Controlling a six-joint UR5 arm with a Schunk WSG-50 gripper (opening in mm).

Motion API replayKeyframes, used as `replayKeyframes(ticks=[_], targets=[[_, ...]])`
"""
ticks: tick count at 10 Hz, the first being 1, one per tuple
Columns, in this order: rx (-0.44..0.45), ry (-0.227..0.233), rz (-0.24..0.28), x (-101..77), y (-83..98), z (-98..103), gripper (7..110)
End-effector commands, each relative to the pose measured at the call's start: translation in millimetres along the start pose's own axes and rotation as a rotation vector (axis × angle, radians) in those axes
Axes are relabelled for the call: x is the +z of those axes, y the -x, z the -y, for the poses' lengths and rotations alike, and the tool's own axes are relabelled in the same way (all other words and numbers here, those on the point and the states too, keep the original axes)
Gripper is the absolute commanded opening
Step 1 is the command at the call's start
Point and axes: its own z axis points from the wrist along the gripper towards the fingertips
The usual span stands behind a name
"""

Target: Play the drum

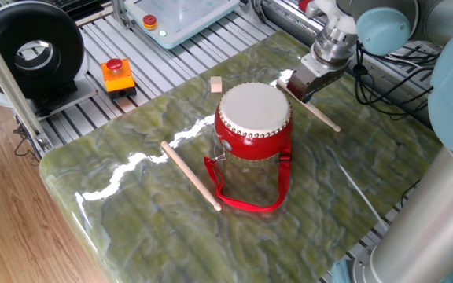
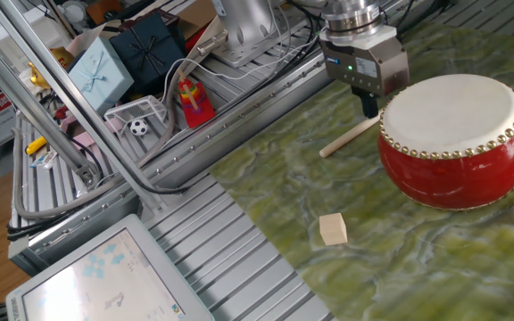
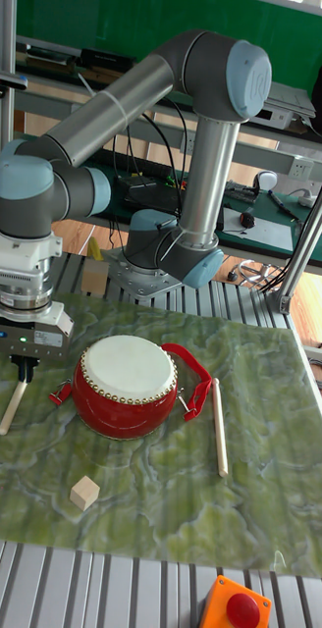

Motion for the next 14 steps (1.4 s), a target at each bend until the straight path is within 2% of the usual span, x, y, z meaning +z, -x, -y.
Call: replayKeyframes(ticks=[1, 2, 5, 8, 9, 14], targets=[[-0.026, -0.023, -0.012, -3.6, -6.5, 12, 7], [-0.038, -0.018, -0.014, -7.3, -8.0, 11, 22], [-0.044, -0.006, -0.016, -8.5, -8.8, 9, 22], [-0.042, 0.002, -0.011, 5.0, -9.1, 7, 22], [-0.042, -0.001, -0.016, 4.5, -10.6, 8, 44], [-0.022, -0.005, -0.028, 9.0, -12.7, 7, 44]])
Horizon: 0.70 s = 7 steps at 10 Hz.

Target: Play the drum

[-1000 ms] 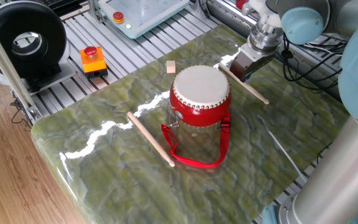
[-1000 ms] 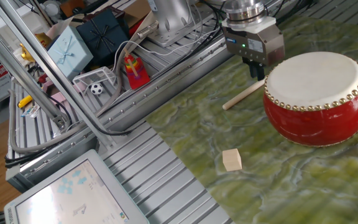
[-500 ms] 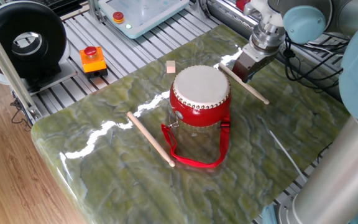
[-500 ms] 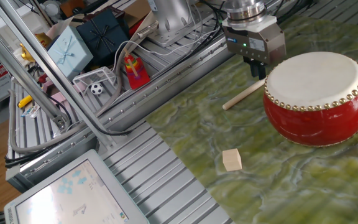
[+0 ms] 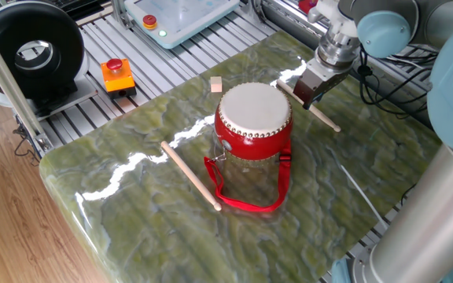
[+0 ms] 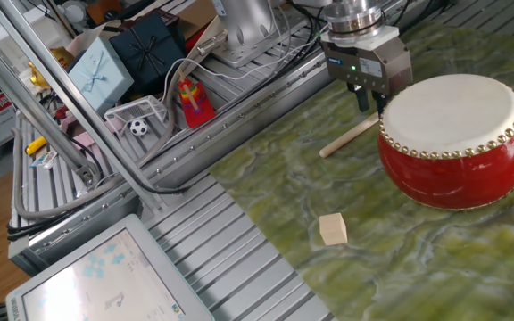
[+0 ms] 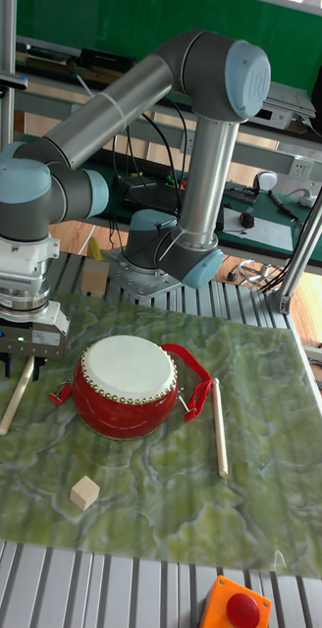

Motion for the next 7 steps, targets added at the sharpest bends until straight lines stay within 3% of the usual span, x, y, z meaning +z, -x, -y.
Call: replayKeyframes(ticks=[1, 3, 5, 6, 7], targets=[[0.028, 0.008, -0.007, 1.5, -1.8, -0.8, 44], [0.042, 0.024, -0.009, 2.7, -1.8, -6.9, 44], [0.058, 0.012, -0.021, 1.1, -5.0, -3.7, 44], [0.061, 0.012, -0.024, 1.0, -5.7, -3.7, 22], [0.062, 0.009, -0.026, 1.0, -6.0, -3.0, 22]])
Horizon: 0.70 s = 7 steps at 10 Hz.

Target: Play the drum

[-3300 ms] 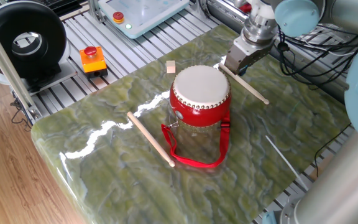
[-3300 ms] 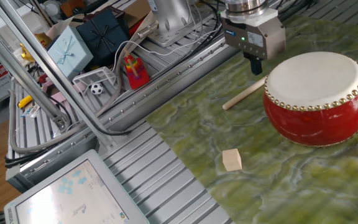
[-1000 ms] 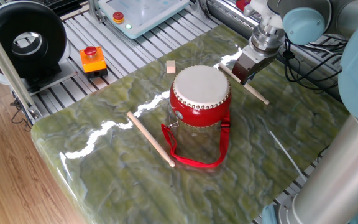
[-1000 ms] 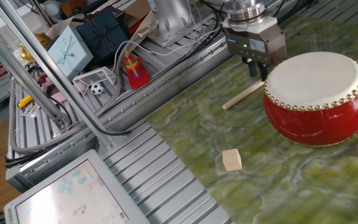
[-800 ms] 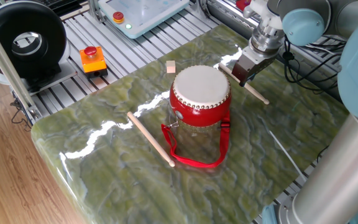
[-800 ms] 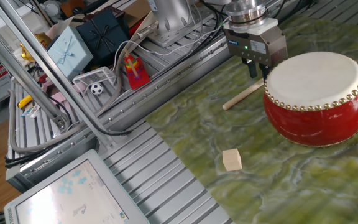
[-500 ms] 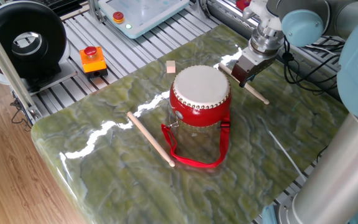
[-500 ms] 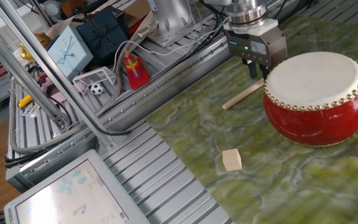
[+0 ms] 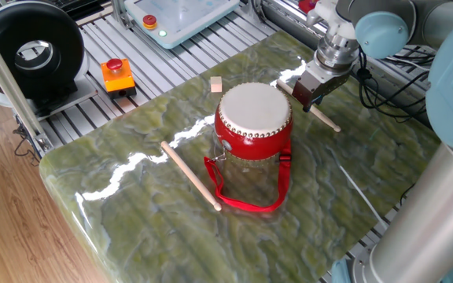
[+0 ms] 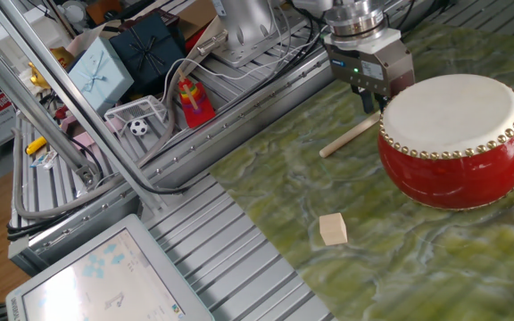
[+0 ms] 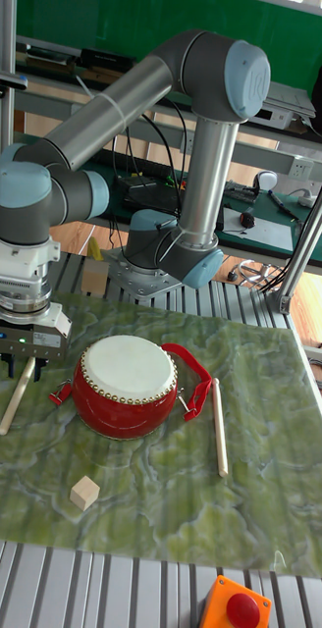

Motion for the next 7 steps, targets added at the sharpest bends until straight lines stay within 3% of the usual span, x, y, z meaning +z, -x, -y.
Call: replayKeyframes(ticks=[1, 7], targets=[[0.023, 0.004, -0.001, -1.3, -0.2, 0.2, 22], [0.023, 0.007, -0.004, -0.4, -0.1, -1.4, 22]])
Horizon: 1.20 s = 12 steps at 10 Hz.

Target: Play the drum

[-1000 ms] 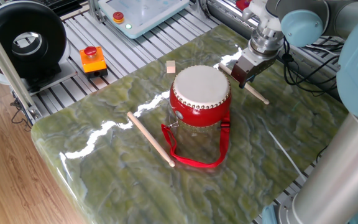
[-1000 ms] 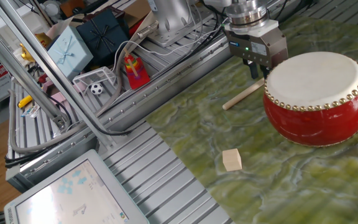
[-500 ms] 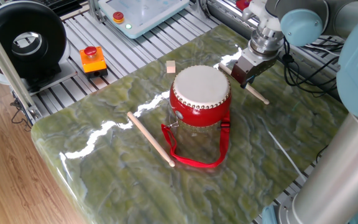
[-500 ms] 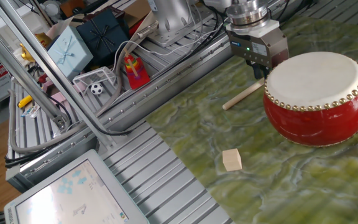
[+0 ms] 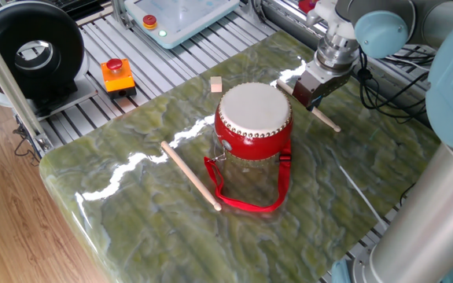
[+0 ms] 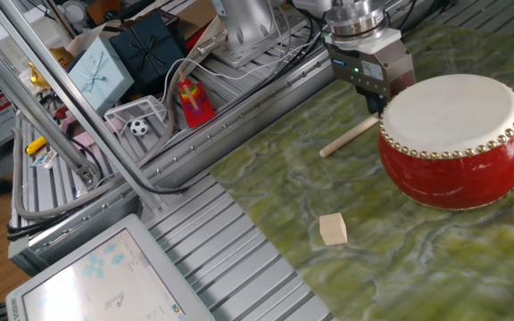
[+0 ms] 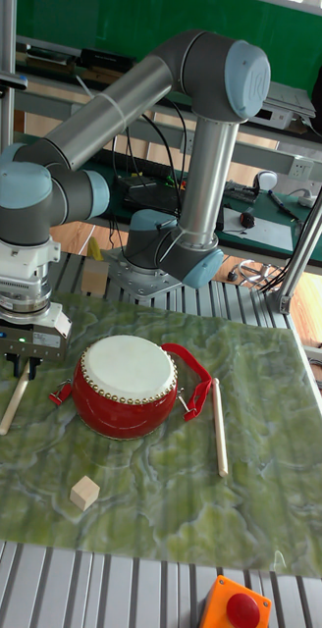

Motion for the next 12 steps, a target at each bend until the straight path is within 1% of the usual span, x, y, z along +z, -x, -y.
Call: replayKeyframes(ticks=[1, 4, 9, 12], targets=[[0.011, 0.009, 0.004, 0.0, 2.5, -2.6, 22], [0.012, 0.005, 0.005, 5.3, 3.7, -2.7, 22], [0.022, 0.002, 0.003, 6.3, 7.7, -6.4, 22], [0.051, -0.007, -0.010, 6.0, 4.3, -4.1, 22]])
